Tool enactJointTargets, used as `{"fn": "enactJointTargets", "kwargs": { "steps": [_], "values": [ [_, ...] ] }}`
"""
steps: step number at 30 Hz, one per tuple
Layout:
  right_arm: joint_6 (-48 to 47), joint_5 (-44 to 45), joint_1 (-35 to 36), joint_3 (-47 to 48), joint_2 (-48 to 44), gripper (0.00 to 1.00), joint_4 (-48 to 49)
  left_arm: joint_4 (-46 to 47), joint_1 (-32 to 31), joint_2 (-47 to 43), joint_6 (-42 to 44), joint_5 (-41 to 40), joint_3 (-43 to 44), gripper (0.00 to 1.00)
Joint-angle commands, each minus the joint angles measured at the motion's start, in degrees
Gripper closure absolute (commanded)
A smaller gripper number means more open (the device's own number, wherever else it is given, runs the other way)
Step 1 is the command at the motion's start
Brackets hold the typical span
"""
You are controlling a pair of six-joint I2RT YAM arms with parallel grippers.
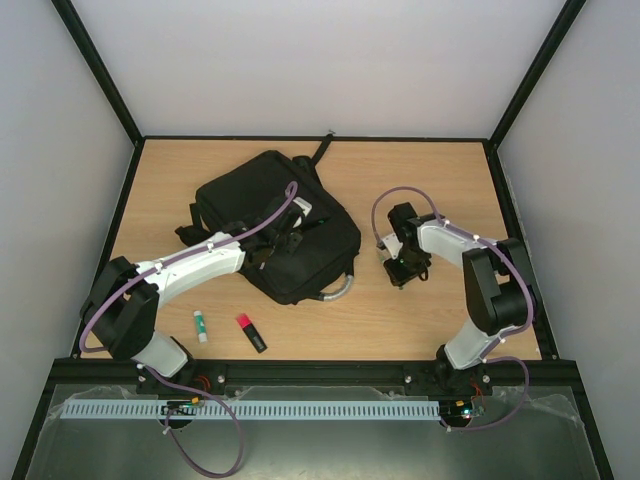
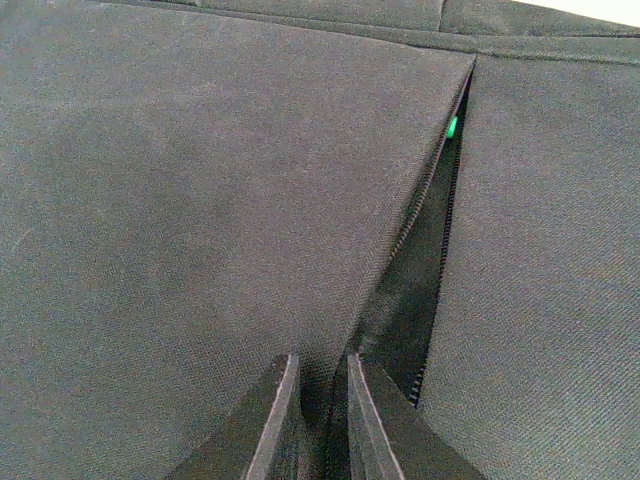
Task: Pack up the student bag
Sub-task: Pick up the stationery from the center of the board.
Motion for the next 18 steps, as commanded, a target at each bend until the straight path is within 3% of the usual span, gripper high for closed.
{"fn": "enactJointTargets", "kwargs": {
  "steps": [1,14,18],
  "values": [
    [0.7,4.5,-2.6,-0.1,1.1,0.65,-2.3,-0.6,-0.6,-0.8,-0.1,0.5,1.6,0.86],
    [-2.7,-2.7,-4.6,-0.2,3.1,0.97,-5.0,-0.6,-0.8,-0.9,-0.1,0.7,1.6,0.86],
    [-2.6,-2.8,-4.7,1.7,1.2,0.99,-6.8,-0.6,-0.8,-0.8,-0.1,0.6,1.6,0.86]
  ]
}}
